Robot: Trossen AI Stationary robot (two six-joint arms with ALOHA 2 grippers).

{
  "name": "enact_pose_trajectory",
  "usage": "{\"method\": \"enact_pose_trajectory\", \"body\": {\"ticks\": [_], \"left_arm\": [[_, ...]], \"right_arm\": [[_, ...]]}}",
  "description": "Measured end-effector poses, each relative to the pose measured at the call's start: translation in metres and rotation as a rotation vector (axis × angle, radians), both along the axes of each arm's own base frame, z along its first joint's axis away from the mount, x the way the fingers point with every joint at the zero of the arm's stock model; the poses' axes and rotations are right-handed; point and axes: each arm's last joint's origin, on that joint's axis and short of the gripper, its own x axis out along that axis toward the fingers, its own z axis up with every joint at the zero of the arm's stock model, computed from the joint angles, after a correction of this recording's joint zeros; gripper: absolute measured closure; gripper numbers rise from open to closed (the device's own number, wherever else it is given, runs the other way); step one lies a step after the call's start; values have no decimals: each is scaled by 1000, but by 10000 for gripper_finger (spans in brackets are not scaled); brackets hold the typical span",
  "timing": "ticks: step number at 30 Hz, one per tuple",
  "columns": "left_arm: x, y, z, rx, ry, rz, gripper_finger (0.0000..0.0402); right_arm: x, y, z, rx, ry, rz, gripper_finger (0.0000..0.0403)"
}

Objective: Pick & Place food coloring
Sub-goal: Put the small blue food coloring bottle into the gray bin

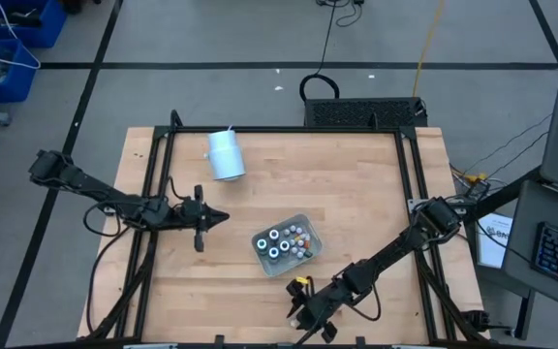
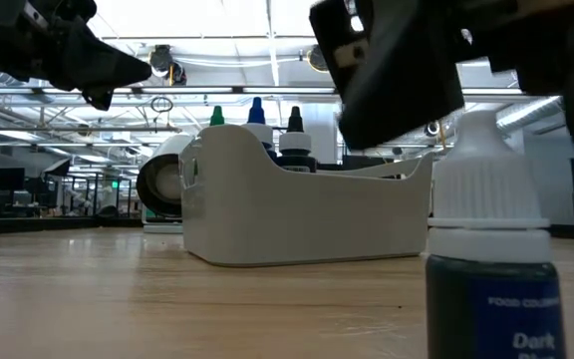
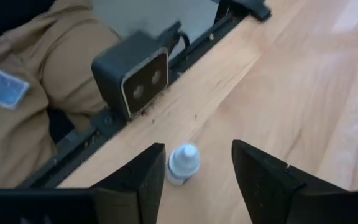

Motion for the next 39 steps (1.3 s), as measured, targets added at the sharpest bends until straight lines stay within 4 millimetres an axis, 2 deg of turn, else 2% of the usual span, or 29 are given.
{"method": "enact_pose_trajectory", "body": {"ticks": [5,14,20,24,32,36,39], "left_arm": [[0,0,0,3,3,-1,380],[0,0,-1,6,12,-1,380],[0,0,-1,8,17,-1,380],[0,0,-2,8,20,-1,380],[0,0,-2,8,21,-1,380],[0,0,-2,8,21,-1,380],[0,0,-2,3,22,-2,380]], "right_arm": [[-1,3,1,11,-19,5,229],[1,5,-21,18,16,-4,229],[2,8,-19,52,5,5,234],[2,7,-20,56,16,-2,261],[2,7,-20,49,19,-1,348],[1,6,-17,32,22,5,354],[-4,1,1,7,28,-1,354]]}}
